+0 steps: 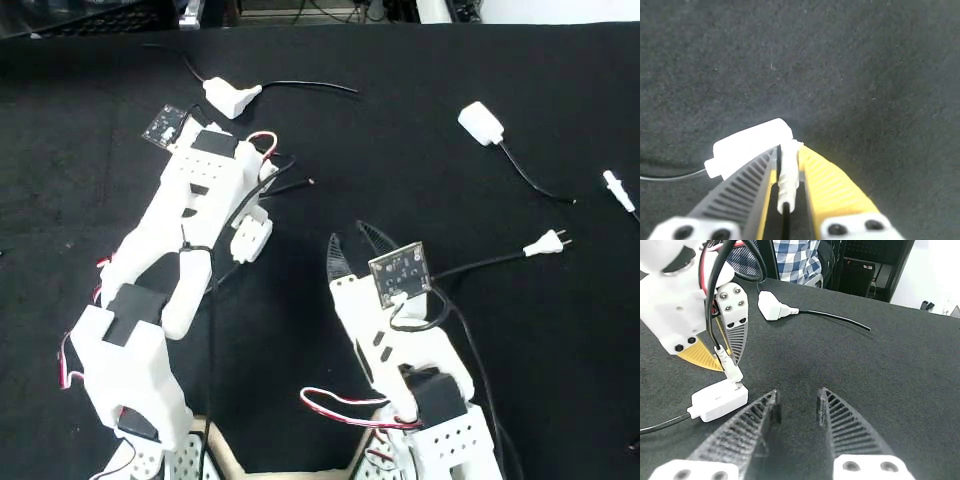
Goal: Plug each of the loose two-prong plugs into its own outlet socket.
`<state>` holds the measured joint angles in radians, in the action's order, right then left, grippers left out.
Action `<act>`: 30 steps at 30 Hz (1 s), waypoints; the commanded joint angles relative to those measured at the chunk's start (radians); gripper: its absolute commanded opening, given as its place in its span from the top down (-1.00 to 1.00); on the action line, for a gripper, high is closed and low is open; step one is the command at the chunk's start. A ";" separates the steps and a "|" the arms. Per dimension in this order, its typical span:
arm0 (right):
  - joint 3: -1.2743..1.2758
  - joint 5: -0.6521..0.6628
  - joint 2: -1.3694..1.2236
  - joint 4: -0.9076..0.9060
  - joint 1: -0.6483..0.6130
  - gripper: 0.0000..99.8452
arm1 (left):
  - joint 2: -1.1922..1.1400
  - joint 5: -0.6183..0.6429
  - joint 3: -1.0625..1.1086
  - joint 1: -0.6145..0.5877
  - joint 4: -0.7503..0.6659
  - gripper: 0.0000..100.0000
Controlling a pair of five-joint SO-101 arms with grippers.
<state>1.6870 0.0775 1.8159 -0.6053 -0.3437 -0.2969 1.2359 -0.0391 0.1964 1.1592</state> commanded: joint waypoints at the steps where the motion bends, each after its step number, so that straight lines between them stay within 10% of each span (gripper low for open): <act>1: -0.004 -0.008 0.082 0.005 0.014 0.72 | -0.003 -0.006 -0.016 -0.010 0.006 0.94; 30: -0.004 -0.008 0.082 0.003 0.014 0.72 | -0.094 0.014 -0.074 -0.065 0.150 0.94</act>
<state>1.6870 0.0775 1.8159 -0.6053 -0.3437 -0.3613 1.2528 -0.1235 0.1657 1.3019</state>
